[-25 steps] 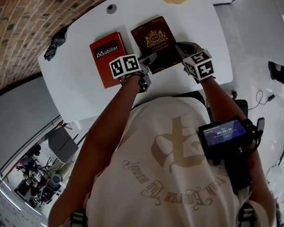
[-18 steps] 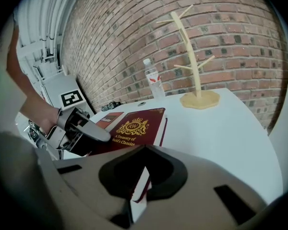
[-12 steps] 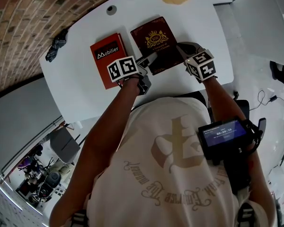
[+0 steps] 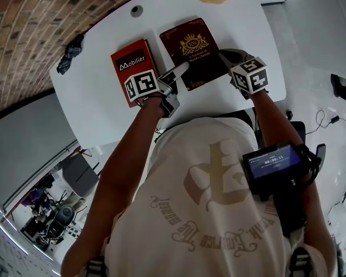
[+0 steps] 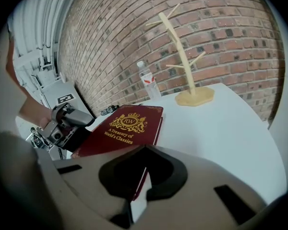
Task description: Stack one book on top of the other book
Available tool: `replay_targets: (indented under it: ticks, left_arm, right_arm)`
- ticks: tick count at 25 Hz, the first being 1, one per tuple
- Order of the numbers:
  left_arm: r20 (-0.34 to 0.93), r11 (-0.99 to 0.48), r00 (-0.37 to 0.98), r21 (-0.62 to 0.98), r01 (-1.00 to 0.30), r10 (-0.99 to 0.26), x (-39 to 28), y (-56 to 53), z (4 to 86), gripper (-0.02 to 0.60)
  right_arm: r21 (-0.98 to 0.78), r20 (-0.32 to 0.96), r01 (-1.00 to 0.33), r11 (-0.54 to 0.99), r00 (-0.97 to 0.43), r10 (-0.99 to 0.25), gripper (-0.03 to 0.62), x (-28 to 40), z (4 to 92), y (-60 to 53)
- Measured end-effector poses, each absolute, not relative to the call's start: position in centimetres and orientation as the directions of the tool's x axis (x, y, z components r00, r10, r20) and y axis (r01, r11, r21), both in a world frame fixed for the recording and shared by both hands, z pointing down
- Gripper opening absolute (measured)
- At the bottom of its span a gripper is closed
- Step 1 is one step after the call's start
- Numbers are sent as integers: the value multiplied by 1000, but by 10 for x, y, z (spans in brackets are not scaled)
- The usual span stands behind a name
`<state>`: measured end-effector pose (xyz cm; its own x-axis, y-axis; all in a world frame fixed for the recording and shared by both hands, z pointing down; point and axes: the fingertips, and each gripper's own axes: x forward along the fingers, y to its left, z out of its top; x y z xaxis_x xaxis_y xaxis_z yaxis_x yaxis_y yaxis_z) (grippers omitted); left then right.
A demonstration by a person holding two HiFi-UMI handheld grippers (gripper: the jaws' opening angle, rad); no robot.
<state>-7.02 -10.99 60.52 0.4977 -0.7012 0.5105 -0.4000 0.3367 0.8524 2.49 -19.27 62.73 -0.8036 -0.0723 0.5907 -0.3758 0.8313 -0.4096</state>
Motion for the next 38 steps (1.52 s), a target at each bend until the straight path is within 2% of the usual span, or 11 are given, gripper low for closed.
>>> replay_targets:
  ticks: [10,19,21,24,38]
  left_arm:
    - [492,294,560,864,-409,-667,-51,-130,605,353]
    - [549,315,568,829,-462,-613,-44,-145,619,351]
    - [561,320,569,821,-472,-602,-44,-145,621,335]
    - [566,332,568,820,-467,-598,-45,-143,622,254]
    - [585,364,552,808,-464,-594,-45,-144,623,239]
  right_arm:
    - [-461,599,-416,784,-798,-71,21,30,634,-197]
    - [-469,588,-400,788,-807,-59,21,26,631,-197]
    - [-469,581,-393,791,-812,-58,21,24,628,-197]
    - [-481,577,-392,784,-815,-54,21,24,630,-195]
    - [-483,585,-402,778,-809,-54,21,25,634,-195]
